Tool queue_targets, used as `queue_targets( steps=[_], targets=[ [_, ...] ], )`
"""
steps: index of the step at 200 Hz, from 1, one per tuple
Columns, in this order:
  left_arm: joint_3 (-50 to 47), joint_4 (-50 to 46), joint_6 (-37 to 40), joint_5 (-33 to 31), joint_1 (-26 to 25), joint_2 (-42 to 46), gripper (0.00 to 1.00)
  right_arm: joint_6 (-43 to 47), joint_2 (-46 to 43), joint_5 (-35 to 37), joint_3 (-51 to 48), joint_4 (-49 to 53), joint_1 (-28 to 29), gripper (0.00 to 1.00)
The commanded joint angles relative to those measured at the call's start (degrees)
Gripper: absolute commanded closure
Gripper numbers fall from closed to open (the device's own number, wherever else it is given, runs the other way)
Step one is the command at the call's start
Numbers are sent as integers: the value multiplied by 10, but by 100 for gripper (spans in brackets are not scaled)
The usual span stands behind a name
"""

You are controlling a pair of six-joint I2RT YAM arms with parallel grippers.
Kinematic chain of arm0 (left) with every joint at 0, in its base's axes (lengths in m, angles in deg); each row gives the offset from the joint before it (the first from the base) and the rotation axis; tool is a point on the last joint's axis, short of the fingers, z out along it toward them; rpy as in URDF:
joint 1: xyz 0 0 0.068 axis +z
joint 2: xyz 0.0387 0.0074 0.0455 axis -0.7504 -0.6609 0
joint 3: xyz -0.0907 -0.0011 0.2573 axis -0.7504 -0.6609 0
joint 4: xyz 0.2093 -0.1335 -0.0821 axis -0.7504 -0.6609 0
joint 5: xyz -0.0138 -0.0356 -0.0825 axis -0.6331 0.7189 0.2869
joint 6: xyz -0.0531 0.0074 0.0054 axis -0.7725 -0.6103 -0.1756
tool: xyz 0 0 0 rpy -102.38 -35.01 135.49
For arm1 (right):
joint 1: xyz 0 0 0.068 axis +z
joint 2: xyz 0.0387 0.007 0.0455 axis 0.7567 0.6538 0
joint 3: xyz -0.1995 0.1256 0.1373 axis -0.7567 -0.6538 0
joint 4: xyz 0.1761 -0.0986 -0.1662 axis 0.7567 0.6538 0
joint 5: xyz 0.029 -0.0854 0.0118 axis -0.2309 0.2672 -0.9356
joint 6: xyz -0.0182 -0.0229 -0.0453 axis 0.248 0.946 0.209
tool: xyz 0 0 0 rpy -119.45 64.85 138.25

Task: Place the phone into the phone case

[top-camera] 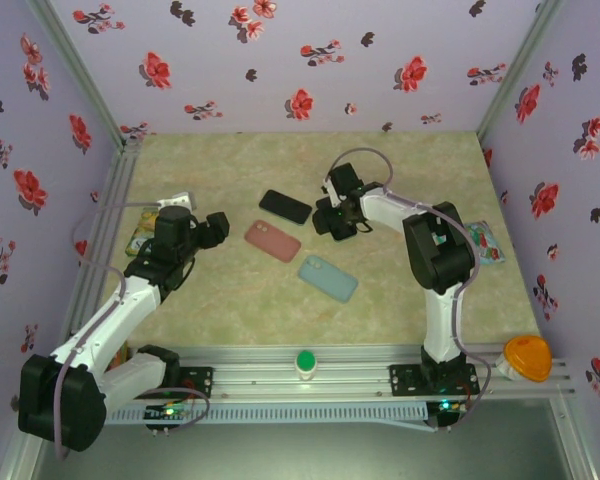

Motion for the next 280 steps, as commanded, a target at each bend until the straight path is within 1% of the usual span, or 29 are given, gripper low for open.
queue_targets(
  steps=[1,46,81,107,132,169,212,233,254,280],
  targets=[
    [-4,-14,-4,-7,-4,10,21,15,11,22,23,20,2,5],
    [5,-15,-2,-7,-4,3,21,31,36,21,57,44,2,5],
    [6,-18,-2,-6,-4,3,21,24,45,2,60,46,-4,2],
    [5,-19,-3,-7,-4,3,20,22,47,0,57,46,-5,2],
    [4,-18,-4,-7,-4,2,21,26,51,2,55,52,-5,5],
    [5,-23,-4,-7,-4,1,21,29,50,4,50,57,-6,16],
    [12,-30,4,4,-4,-10,20,29,50,6,50,60,-6,25],
    [21,-31,4,18,-4,-29,20,28,49,12,49,62,-6,26],
    [37,-34,9,38,-4,-56,20,26,47,17,47,63,-5,30],
    [58,-30,14,56,-4,-89,21,25,38,20,41,63,-5,32]
  ],
)
